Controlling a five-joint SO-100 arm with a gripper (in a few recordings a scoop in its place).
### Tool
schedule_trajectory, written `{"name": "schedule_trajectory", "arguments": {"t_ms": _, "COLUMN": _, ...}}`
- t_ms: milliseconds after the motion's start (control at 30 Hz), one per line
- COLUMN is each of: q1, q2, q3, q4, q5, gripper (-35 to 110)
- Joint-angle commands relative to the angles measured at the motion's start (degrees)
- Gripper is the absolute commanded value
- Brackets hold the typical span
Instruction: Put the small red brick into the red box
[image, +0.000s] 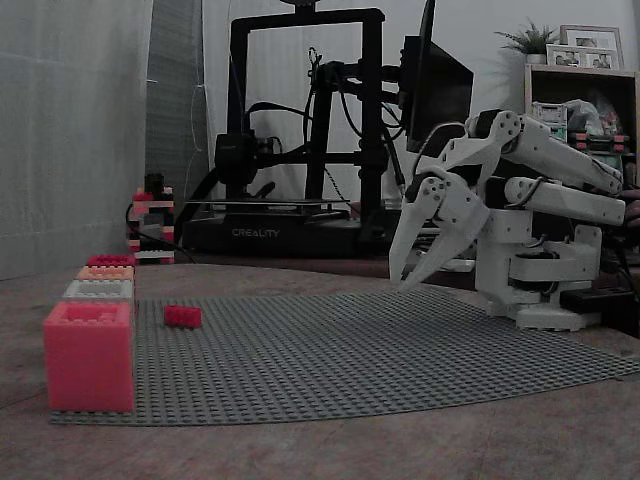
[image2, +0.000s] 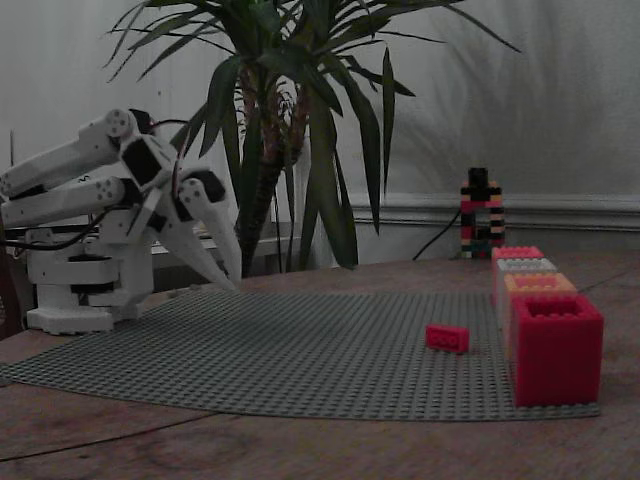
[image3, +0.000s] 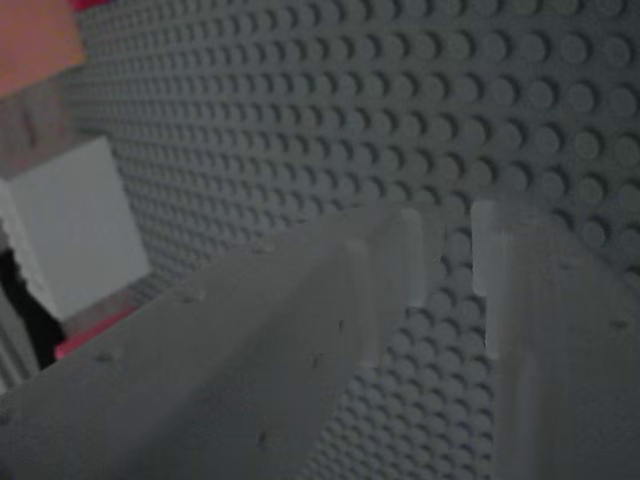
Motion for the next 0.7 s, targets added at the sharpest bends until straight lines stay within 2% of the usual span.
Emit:
{"name": "schedule_trajectory", "arguments": {"t_ms": 0, "q1": -1.1, "q2": 0.6, "q3": -0.4, "q4": 1.3, "q5": 0.2, "gripper": 0}}
{"name": "schedule_trajectory", "arguments": {"t_ms": 467, "q1": -1.1, "q2": 0.2, "q3": -0.4, "q4": 1.0, "q5": 0.2, "gripper": 0}}
{"name": "schedule_trajectory", "arguments": {"t_ms": 667, "q1": -1.1, "q2": -12.5, "q3": -9.2, "q4": -7.9, "q5": -1.0, "gripper": 0}}
